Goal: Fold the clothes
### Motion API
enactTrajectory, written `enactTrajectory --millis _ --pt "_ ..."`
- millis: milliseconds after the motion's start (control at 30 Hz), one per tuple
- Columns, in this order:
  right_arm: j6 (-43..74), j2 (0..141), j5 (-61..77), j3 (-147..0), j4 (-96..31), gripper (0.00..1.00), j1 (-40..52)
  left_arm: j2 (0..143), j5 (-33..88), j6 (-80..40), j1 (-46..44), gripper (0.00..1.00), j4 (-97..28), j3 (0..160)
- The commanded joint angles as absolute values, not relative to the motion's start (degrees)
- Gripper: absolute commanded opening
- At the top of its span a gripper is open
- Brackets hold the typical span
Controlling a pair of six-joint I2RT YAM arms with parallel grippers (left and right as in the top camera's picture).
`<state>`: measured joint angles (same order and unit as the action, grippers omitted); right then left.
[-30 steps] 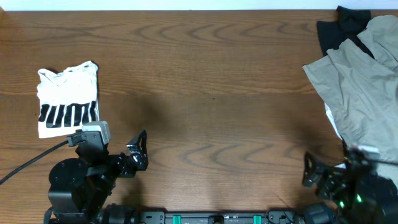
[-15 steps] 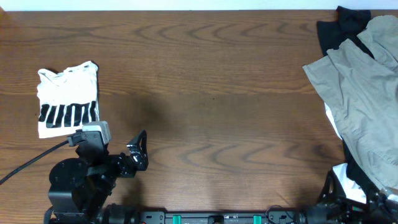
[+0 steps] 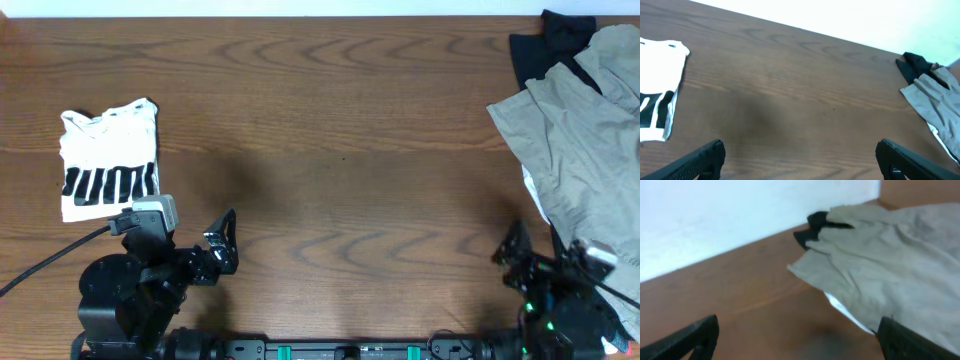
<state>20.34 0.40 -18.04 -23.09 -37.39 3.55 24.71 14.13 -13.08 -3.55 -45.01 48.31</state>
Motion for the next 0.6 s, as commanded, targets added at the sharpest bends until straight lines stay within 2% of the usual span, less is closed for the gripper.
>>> enactTrajectory --millis 0,200,267,433,567 --pt "19.6 0.3 -17.7 -16.1 -30.2 0.99 3.2 24.6 13.4 -12.7 -3.6 0.98 -45.0 48.2" --pt "19.3 0.3 -13.7 -2.4 -7.8 0.99 3.2 24.6 13.4 -12.7 -3.6 0.98 -45.0 48.2" --pt "15.6 0.3 -12.4 -0.1 -2.4 0.99 3.2 24.6 13.4 -12.7 -3.6 0.98 -45.0 48.2" --pt "8.0 0.3 -7.9 -0.3 -3.6 0.99 3.2 24.6 13.4 -12.7 -3.6 0.98 -45.0 48.2" --pt "7.6 0.3 -3.6 -0.3 -3.8 0.99 3.3 24.6 13.4 -12.7 -3.6 0.98 -45.0 48.2"
